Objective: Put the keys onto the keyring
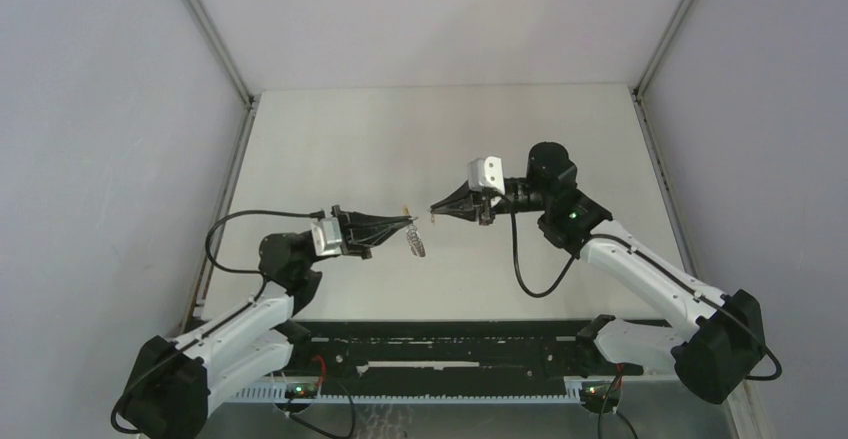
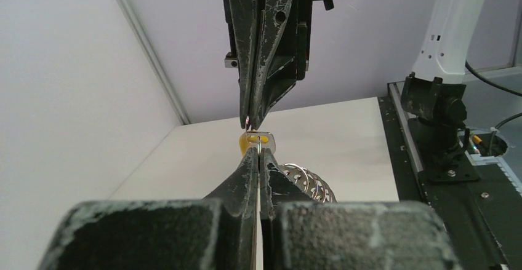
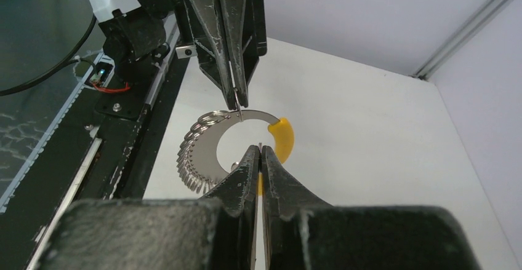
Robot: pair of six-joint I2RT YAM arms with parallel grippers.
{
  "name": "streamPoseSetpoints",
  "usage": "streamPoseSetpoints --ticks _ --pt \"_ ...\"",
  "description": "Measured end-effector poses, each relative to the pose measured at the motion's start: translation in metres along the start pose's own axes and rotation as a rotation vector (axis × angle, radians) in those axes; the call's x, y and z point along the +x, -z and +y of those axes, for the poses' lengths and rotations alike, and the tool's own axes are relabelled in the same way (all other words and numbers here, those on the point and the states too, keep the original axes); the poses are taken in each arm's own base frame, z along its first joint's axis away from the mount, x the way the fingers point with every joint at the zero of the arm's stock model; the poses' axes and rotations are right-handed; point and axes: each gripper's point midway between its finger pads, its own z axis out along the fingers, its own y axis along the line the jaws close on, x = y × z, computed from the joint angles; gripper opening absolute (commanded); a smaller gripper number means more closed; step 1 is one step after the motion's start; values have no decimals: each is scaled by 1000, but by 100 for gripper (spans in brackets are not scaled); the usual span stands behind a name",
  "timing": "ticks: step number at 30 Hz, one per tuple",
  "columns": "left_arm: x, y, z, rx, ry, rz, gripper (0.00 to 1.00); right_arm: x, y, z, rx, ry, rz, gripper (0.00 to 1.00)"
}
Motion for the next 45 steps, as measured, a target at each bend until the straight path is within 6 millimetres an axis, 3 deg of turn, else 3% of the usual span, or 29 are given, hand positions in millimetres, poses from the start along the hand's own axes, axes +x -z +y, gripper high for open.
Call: streamPoseSetpoints --ticks 22,45 --pt "-1 -3 -13 80 60 -7 0 -9 -9 26 -122 63 -42 0" --pt "-7 -3 -15 96 38 -29 0 -3 -11 29 -135 36 -28 0"
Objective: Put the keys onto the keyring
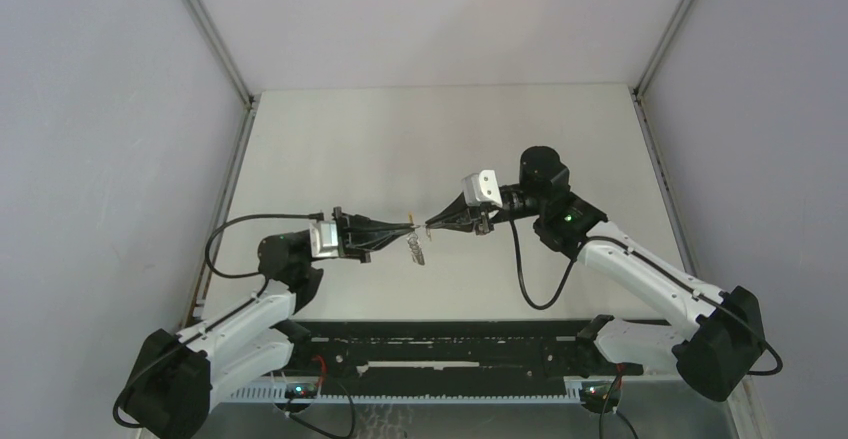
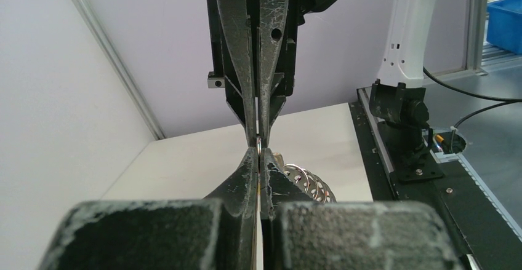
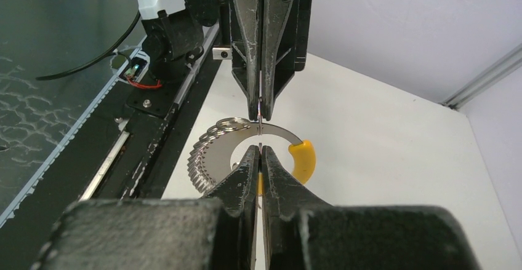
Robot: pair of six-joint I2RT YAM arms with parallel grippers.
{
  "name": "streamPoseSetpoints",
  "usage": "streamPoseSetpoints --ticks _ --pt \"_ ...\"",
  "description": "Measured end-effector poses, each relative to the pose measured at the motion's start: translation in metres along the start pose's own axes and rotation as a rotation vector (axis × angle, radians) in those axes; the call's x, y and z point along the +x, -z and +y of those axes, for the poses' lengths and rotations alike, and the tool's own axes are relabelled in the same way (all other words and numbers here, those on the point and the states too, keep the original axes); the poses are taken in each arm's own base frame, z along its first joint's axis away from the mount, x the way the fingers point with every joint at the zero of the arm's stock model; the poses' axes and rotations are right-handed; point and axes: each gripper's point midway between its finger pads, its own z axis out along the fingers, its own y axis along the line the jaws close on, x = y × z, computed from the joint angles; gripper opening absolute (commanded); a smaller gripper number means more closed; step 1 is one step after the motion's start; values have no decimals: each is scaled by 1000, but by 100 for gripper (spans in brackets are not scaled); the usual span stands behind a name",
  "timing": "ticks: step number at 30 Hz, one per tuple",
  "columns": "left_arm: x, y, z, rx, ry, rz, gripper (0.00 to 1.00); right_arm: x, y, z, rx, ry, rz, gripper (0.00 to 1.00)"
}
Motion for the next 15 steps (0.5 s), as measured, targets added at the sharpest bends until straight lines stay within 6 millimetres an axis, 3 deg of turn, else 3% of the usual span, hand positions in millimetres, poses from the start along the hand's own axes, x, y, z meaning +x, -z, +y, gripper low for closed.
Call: streamPoseSetpoints --ticks 15 --pt "2 0 -3 20 3 7 0 -6 -2 0 -4 0 -18 0"
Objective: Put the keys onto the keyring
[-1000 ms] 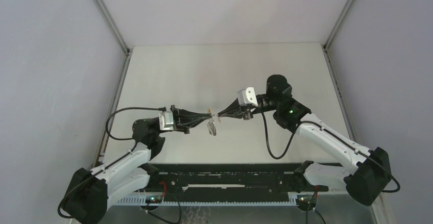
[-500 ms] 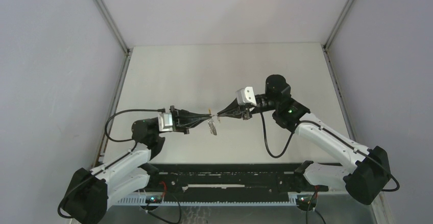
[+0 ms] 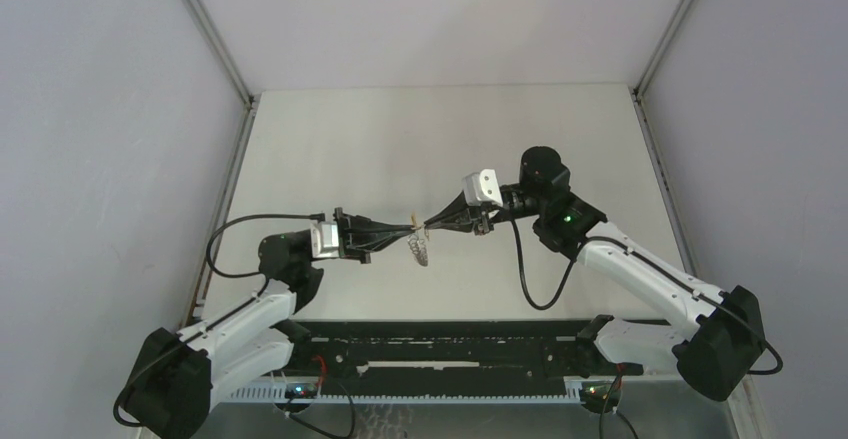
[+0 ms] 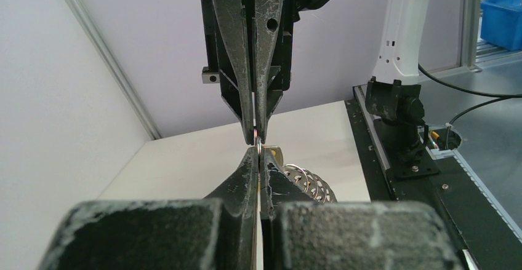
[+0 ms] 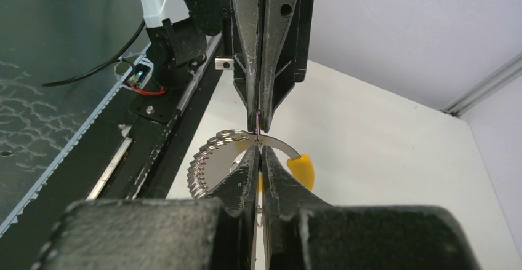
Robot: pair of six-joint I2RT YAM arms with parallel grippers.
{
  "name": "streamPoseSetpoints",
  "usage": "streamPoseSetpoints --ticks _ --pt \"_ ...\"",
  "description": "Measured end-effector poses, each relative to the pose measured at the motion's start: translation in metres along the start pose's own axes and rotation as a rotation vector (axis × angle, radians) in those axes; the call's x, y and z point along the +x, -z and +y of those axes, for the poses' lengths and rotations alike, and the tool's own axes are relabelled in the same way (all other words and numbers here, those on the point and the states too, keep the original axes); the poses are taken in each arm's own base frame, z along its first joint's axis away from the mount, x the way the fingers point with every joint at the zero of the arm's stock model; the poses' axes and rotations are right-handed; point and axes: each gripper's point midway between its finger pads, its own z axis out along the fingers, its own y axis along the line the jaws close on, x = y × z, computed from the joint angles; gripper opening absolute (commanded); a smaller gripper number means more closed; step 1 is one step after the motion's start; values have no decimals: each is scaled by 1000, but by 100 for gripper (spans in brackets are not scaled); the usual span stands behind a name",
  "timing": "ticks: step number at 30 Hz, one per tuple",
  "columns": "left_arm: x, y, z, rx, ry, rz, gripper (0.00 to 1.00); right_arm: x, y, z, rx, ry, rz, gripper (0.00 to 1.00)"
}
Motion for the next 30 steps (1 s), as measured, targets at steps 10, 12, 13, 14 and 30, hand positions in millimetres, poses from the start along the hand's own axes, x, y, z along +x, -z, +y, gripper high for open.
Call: streamPoseSetpoints --ticks 10,12,13,14,30 --pt "-1 0 0 1 -4 -3 0 1 -1 3 -18 -13 0 0" --pt "-1 0 0 1 -4 -3 0 1 -1 2 -19 -15 2 0" --pt "-1 0 0 1 -4 -3 0 1 -1 3 -19 -16 2 0" --pt "-1 0 0 2 -5 -3 0 1 -1 3 -19 -17 3 0" --pt "1 0 -4 27 -2 5 0 0 2 6 -19 -20 9 0"
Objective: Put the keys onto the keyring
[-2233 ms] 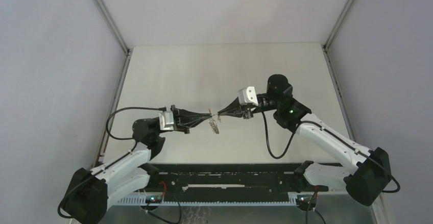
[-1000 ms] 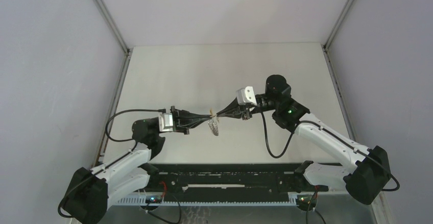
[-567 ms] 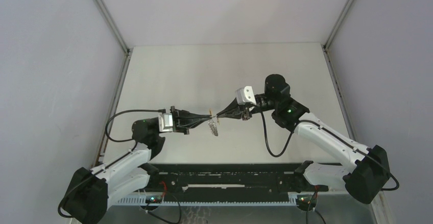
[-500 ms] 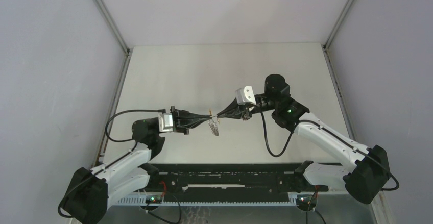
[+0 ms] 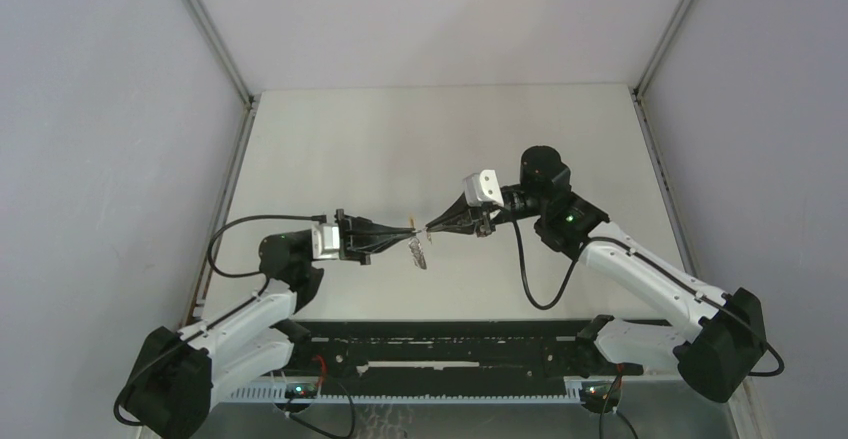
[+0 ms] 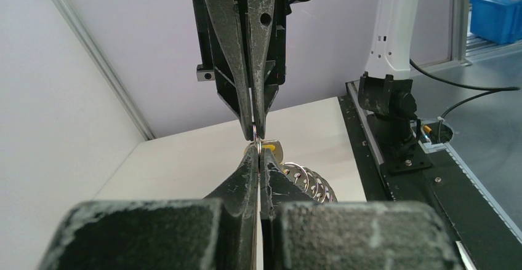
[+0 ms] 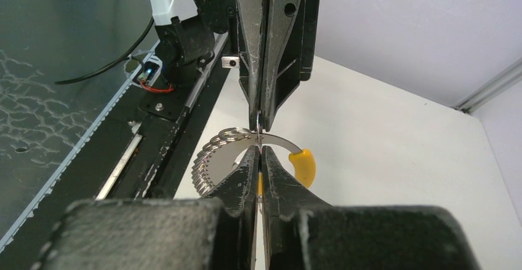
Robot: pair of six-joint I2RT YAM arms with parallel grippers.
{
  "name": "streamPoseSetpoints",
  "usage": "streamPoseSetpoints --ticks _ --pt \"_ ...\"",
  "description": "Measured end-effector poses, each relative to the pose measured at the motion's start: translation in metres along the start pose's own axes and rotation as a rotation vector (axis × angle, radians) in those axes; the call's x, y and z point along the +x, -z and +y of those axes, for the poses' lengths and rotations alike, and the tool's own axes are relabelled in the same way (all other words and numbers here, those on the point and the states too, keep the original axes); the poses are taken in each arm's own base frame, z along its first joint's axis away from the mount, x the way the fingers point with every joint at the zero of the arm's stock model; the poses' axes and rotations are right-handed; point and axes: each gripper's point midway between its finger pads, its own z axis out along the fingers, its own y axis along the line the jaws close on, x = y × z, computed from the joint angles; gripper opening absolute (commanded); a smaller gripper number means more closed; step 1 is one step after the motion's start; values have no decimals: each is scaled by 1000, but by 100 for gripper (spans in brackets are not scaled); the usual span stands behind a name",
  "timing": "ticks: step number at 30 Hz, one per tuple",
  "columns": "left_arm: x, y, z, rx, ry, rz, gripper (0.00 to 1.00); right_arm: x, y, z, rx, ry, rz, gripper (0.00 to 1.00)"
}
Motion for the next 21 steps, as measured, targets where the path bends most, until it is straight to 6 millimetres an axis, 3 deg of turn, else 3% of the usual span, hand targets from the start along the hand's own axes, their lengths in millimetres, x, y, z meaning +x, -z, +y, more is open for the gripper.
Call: streamPoseSetpoints --ticks 21 --pt "1 0 -3 16 2 5 0 -1 0 4 -20 -3 10 0"
